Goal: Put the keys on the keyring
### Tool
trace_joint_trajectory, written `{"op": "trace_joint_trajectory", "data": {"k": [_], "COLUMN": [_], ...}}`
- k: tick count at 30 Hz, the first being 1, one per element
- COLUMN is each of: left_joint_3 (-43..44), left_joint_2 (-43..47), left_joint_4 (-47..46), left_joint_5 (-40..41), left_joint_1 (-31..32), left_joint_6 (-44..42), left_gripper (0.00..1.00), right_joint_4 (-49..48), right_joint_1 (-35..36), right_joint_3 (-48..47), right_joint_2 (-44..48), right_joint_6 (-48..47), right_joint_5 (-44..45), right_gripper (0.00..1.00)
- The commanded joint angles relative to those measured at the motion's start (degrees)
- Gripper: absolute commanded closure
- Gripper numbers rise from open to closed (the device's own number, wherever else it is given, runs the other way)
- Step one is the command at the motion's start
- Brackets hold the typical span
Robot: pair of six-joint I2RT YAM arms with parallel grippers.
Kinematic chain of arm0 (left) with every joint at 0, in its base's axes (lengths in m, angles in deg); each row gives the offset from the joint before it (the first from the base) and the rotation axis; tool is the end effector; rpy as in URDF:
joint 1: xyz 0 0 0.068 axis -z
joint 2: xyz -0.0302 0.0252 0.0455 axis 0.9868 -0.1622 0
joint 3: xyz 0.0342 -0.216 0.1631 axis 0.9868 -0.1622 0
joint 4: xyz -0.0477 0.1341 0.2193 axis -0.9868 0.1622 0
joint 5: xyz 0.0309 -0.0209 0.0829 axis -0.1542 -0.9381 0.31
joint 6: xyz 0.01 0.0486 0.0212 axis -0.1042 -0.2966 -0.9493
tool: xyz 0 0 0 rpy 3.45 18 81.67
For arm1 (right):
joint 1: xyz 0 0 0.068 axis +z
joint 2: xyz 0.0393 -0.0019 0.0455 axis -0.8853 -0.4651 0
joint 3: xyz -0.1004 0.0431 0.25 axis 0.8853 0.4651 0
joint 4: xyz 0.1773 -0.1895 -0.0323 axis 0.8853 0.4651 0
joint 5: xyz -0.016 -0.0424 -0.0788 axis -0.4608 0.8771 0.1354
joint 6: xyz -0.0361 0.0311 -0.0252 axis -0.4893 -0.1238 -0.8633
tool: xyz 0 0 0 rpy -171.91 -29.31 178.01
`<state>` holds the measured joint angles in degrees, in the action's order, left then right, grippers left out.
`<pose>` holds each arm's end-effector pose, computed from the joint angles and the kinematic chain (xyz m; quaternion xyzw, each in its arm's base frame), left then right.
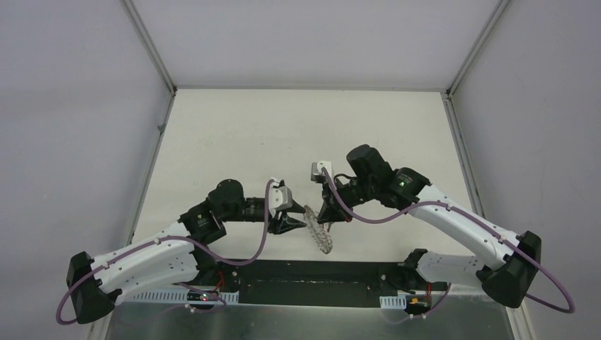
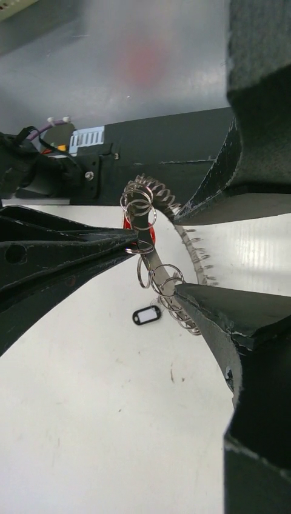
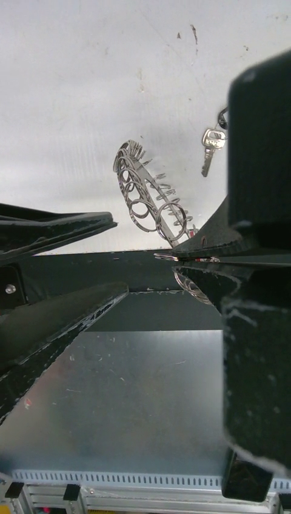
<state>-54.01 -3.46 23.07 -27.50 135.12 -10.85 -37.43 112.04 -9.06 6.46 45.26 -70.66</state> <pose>0.0887 -0.1553 0.2861 0.5439 0.5181 -0.4153 0.5131 0.1299 0.1897 0.3171 -0.5776 0.6567 0.4177 0.2462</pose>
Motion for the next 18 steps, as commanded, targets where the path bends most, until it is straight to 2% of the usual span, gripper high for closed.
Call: {"op": "trace_joint_trajectory", "data": {"k": [1,8,13,18], "left_joint_3": [3.5,2.9,3.0,2.9], "left_joint_2": [-3.9,-8.4,-10.1,-11.0], "left_joint_4": [-0.2,-7.1,-9.0,-9.5], "left_joint_5": [-4.1,-6.1,-7.1,-7.9], "left_joint_1": [0.7,0.8,1.1,1.4], "left_joint_6": [-1.2,2.0,2.8,3.0], "left_gripper": [0.58,0.66,0.72,0.82], "right_joint_4": [2.3,-0.7,-1.8,-3.1], "right_joint_1": [0.8,1.4,1.6,1.6], "right_joint_3": [-3.3,-2.6,-2.2,-1.6], "right_joint_2": [-0.7,-2.1,-2.9,-3.0], "right_joint_6": [-2.7,-1.5,-1.1,-0.6], "right_joint_5": [-0.1,-1.4,-1.7,-1.5], "right_gripper": [1.00,1.00,1.00,1.00]}}
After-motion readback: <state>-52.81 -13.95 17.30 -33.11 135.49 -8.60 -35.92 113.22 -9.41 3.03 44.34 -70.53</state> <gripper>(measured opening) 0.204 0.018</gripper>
